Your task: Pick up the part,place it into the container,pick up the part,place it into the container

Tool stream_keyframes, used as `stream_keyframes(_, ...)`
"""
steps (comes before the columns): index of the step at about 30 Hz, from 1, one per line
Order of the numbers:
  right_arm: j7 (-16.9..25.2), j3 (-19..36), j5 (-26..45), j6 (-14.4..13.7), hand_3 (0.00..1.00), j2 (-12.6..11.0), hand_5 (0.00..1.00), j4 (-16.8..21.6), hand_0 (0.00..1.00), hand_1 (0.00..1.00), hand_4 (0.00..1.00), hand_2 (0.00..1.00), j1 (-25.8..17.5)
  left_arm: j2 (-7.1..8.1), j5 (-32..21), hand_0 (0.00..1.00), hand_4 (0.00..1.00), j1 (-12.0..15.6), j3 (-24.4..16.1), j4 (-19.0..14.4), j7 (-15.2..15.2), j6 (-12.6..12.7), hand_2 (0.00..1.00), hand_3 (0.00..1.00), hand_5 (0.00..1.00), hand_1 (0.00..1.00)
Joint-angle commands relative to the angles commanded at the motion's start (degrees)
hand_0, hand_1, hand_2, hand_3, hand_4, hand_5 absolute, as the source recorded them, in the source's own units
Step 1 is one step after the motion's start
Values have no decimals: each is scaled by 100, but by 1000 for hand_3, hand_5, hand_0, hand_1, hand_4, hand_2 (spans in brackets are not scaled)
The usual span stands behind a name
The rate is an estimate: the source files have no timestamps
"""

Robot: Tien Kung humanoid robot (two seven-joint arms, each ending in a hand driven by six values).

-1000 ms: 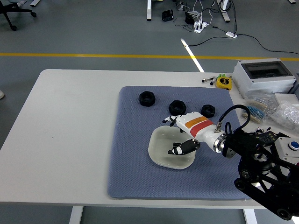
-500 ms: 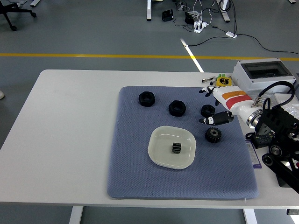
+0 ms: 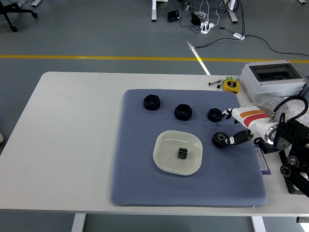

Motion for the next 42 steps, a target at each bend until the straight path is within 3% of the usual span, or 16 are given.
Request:
stream_keyframes(8,23,-224,61,9,768,47,438,-94,453,576,950,731,44,6,-37,725,680,-31,44,0,-6,-7,756,584,603,702)
stream_keyframes(17,100,-493,265,-166,747,252,451,-592,446,569,937,728,164,3,-90,724,678,-45,144,0,5,-22,755,582,604,701)
stream_keyframes(22,127,-539,301,-288,747,298,451,-678,446,569,937,728,189,15,-141,724,678,-60,217,0,-4,-32,755,582,604,701)
stream_keyframes(23,132,-545,305,-301,689,302,453,-682,426,554,919,705,192,17,-141,724,677,-61,222,0,-4,-34,755,582,603,701)
stream_keyframes(34,211,-600,343,-385,663,368,457,-850,414,541,910,676,162,25,-1,722,677,-62,173,0,34,-65,753,582,602,700)
stream_keyframes(35,219,-609,362,-395,625,376,456,-877,389,513,891,624,154,24,26,722,678,-64,165,0,44,-70,754,580,606,700)
stream_keyframes(40,229,-617,401,-396,625,374,456,-932,389,513,891,624,127,32,53,722,678,-66,174,0,57,-79,754,580,606,700)
stream_keyframes(42,235,-613,417,-421,589,373,448,-943,341,484,860,575,123,33,60,721,674,-63,174,0,61,-82,752,579,601,696)
